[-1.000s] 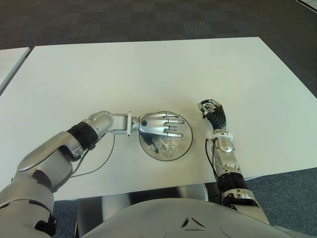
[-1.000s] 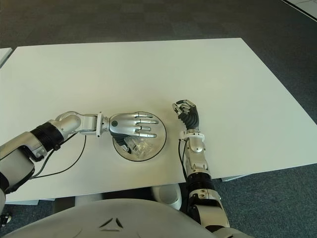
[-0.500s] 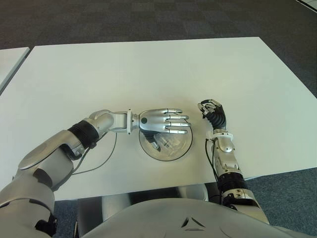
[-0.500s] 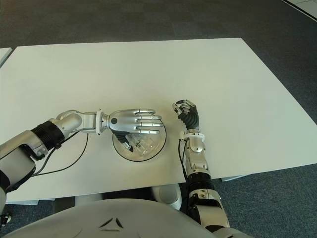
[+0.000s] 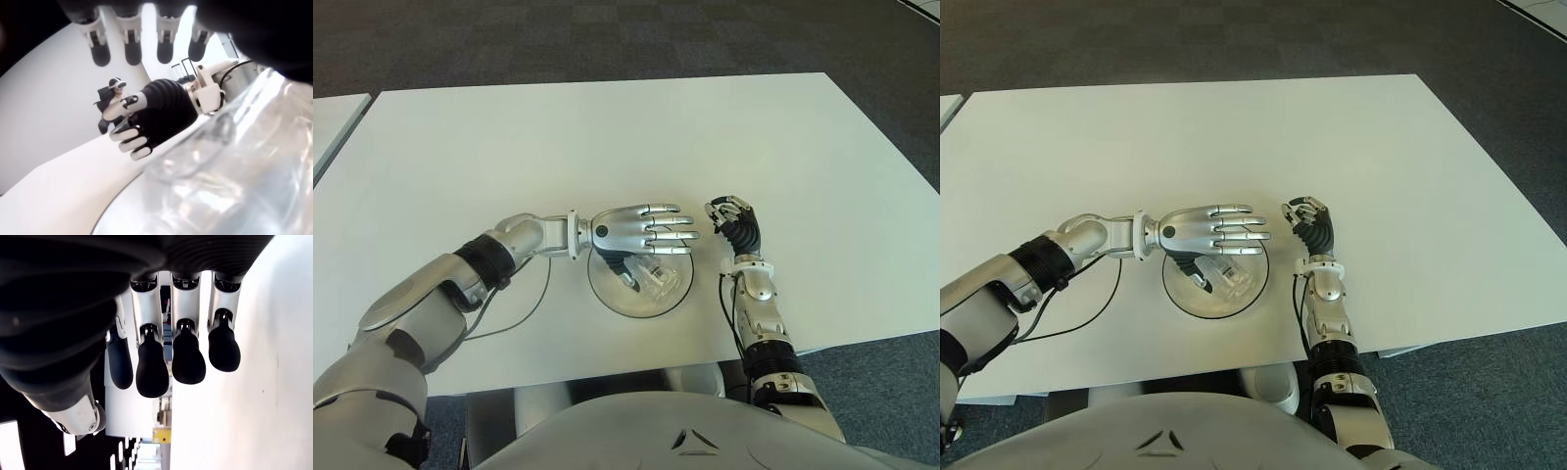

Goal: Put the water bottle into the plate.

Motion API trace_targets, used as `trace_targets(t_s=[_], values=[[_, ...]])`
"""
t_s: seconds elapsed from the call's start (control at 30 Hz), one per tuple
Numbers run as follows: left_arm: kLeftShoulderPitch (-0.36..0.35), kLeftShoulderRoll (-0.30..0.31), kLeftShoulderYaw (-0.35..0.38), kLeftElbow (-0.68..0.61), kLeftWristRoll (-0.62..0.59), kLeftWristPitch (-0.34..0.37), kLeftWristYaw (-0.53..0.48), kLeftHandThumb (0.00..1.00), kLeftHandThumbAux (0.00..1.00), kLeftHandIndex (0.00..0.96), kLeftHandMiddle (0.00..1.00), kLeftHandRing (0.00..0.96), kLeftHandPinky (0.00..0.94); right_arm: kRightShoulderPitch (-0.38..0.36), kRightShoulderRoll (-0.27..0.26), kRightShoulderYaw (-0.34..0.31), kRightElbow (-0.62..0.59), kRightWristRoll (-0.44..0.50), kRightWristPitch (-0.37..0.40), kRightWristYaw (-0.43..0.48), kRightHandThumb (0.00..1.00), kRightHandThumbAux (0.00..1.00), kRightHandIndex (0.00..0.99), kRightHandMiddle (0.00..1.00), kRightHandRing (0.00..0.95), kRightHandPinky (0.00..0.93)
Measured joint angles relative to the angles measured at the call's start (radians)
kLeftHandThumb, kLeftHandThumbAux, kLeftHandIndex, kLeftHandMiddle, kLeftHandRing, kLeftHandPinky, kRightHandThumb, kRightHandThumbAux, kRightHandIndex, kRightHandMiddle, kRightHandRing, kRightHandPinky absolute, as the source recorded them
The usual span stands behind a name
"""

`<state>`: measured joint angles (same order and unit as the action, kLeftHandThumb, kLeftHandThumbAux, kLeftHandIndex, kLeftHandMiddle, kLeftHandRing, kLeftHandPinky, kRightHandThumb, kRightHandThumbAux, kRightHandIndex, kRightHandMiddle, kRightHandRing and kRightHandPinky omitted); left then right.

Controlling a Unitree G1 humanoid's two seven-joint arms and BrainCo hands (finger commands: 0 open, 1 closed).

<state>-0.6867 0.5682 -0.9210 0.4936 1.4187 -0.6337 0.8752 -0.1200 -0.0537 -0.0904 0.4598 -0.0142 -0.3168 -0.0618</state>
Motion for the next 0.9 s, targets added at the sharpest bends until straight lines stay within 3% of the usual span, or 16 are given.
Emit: trace_targets(t_s=[0.3,0.6,0.9], values=[[-0.006,-0.01,0.03,0.001,-0.04,0.004,0.0,0.133,0.286,0.0,0.0,0.0,0.0,0.0,-0.001,0.007,-0.007,-0.011,0.003,-0.01,0.702,0.731,0.439,0.756,0.738,0.712],[-0.044,-0.096,0.133,0.078,-0.161,0.039,0.052,0.131,0.323,0.0,0.0,0.0,0.0,0.004,0.003,0.021,-0.051,-0.034,0.027,-0.037,0.704,0.731,0.439,0.733,0.716,0.694],[-0.093,-0.149,0.264,0.186,-0.43,-0.12,0.012,0.05,0.37,0.0,0.0,0.0,0.0,0.004,0.006,0.019,-0.047,-0.014,0.032,-0.016,0.703,0.73,0.439,0.743,0.731,0.717]])
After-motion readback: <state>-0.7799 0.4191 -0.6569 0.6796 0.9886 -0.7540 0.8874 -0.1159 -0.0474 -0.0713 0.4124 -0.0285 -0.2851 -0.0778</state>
